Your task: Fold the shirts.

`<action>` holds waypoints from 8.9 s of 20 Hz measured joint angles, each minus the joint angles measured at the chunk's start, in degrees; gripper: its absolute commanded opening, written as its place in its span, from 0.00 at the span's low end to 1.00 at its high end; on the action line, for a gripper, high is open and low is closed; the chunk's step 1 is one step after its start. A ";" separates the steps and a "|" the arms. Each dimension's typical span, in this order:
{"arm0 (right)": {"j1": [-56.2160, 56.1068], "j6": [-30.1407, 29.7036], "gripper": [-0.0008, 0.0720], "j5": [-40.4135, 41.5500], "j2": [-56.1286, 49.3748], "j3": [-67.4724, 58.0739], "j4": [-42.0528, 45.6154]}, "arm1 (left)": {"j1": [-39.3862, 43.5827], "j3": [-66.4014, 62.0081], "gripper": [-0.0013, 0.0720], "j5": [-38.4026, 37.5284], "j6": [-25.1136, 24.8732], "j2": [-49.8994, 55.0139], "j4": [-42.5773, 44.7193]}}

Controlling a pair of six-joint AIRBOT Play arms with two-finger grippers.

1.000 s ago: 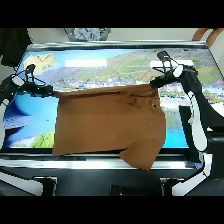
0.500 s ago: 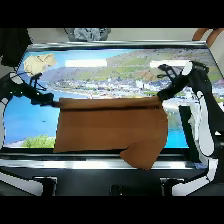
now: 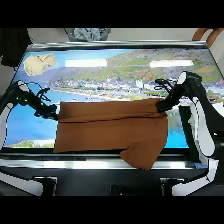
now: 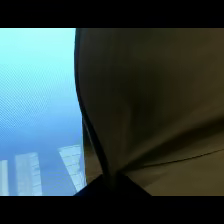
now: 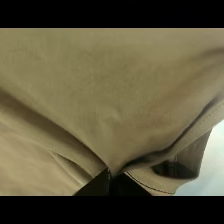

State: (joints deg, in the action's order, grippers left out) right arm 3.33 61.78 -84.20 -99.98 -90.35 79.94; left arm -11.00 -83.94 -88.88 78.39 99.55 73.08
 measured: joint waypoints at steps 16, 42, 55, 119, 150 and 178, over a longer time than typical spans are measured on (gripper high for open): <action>10.47 -5.55 0.78 -8.33 18.78 15.41 1.03 | -12.59 34.84 0.73 5.16 -1.60 -24.85 -0.96; 11.23 -7.32 0.48 10.29 35.67 59.06 -12.85 | -7.39 49.99 0.05 16.72 -1.09 -28.63 -6.54; 11.19 -12.52 0.07 13.38 43.80 56.74 -17.31 | -7.39 47.65 0.04 20.28 -3.61 -37.86 -7.76; 7.50 0.70 0.08 4.76 17.92 8.94 -28.89 | 30.05 0.09 0.05 30.49 2.75 -3.89 -26.40; -16.96 13.92 0.08 19.26 17.53 8.94 -33.05 | 14.95 -10.86 0.05 27.56 7.54 -20.41 -13.99; -3.26 3.17 0.87 27.06 16.06 39.19 -39.56 | 10.03 -2.08 0.05 22.56 4.11 -34.29 3.72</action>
State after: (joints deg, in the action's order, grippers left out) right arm 0.08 64.95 -57.14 -83.92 -51.16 40.38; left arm -0.97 -86.02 -66.32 82.50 65.25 76.79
